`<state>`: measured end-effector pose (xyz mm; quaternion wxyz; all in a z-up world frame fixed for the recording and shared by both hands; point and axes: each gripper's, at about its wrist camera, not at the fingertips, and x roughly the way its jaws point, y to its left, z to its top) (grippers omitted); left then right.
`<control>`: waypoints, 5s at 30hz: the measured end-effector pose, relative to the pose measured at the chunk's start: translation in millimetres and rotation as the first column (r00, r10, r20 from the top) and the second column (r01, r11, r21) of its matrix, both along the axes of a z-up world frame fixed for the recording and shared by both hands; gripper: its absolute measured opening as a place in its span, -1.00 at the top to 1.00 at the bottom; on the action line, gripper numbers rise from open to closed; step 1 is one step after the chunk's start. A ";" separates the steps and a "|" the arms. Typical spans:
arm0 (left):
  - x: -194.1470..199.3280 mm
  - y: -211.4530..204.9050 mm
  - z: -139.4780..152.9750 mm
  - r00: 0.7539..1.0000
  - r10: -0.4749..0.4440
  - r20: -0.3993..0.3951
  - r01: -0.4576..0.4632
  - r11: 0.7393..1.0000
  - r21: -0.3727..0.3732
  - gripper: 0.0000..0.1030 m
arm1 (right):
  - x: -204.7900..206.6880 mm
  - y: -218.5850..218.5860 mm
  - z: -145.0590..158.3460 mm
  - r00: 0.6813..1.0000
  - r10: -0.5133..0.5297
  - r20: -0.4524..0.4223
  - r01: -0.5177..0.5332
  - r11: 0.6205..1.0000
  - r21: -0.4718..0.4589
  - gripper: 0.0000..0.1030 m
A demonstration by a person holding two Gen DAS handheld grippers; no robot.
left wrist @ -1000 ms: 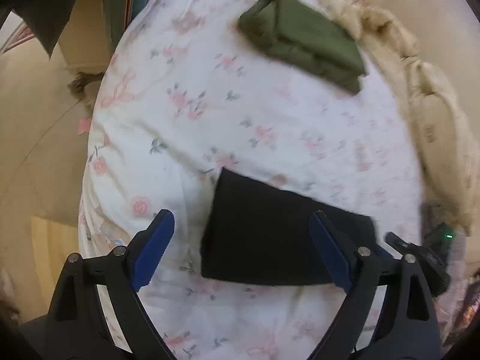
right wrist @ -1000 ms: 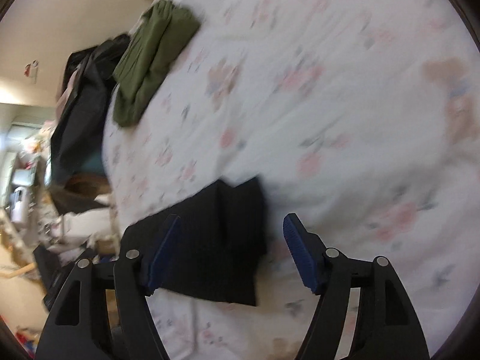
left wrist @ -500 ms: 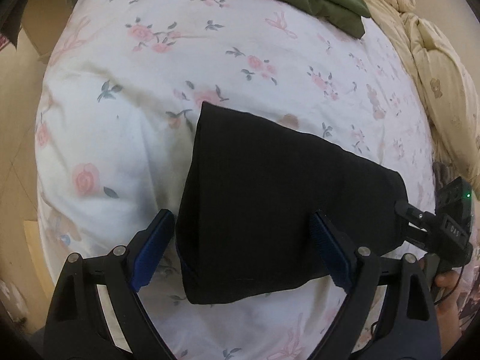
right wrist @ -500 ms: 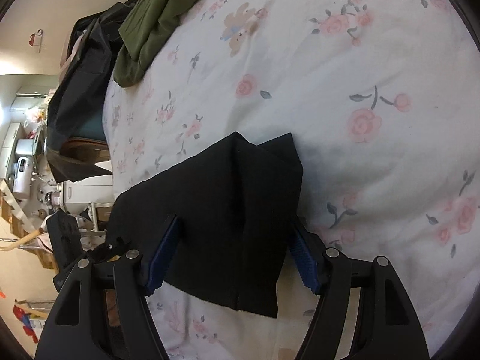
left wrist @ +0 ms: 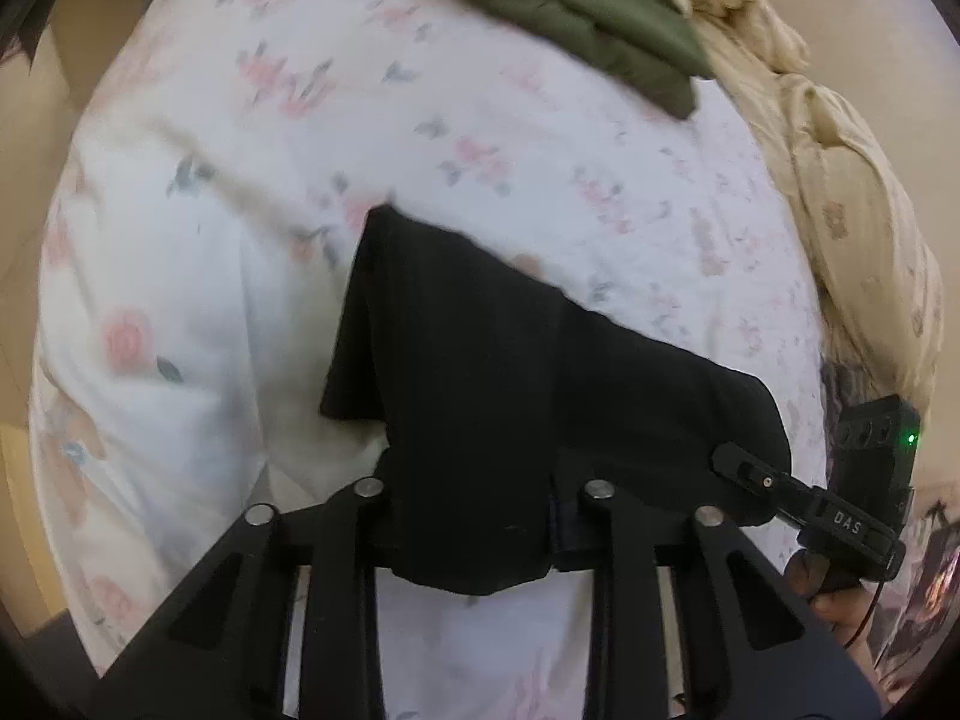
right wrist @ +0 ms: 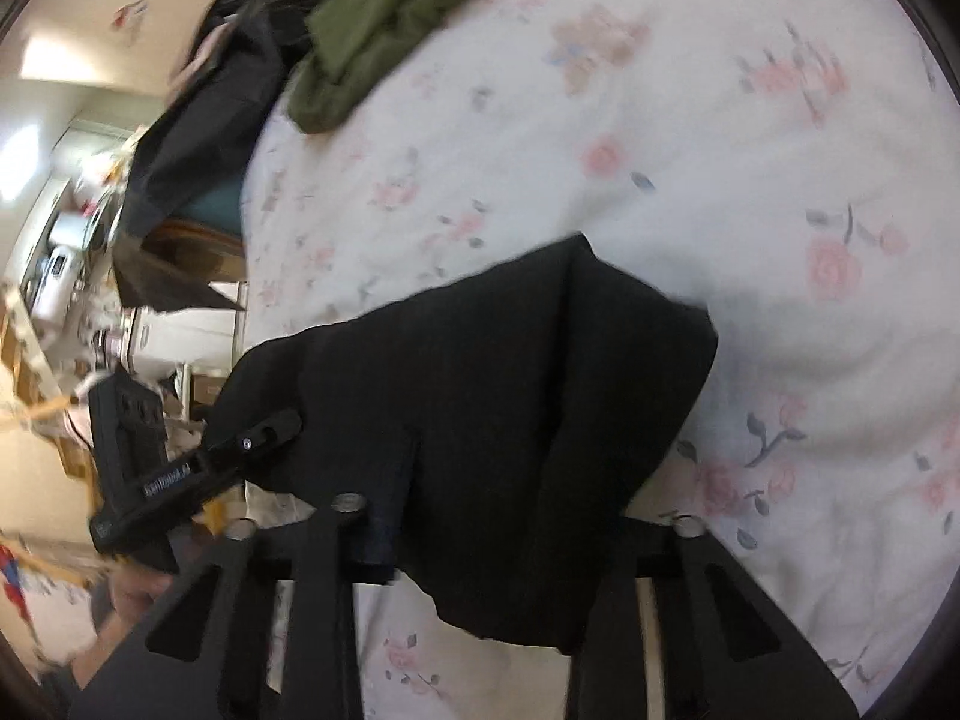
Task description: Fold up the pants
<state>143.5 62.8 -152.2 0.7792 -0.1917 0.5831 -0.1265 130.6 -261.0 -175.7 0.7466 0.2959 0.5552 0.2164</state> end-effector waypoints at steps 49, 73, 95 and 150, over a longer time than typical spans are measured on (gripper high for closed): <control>364.1 7.4 42.0 0.923 0.084 0.377 -0.113 0.992 0.056 -0.16 | 426.2 -38.7 71.7 0.958 0.043 0.285 0.023 0.974 -0.225 0.02; 433.7 -24.6 13.8 0.914 0.116 0.388 -0.242 0.924 0.295 0.78 | 459.8 -19.1 52.1 0.917 -0.143 0.373 0.283 0.890 -0.356 0.74; 192.9 -7.3 131.8 0.838 0.073 0.540 -0.292 0.897 0.332 -0.41 | 209.4 -13.7 165.5 0.865 0.064 0.498 0.172 0.894 -0.414 -0.45; -103.6 -79.2 161.2 0.739 -0.021 0.674 -0.294 0.890 0.350 -1.00 | -89.4 32.7 185.0 0.723 0.064 0.688 0.345 0.829 -0.440 -1.00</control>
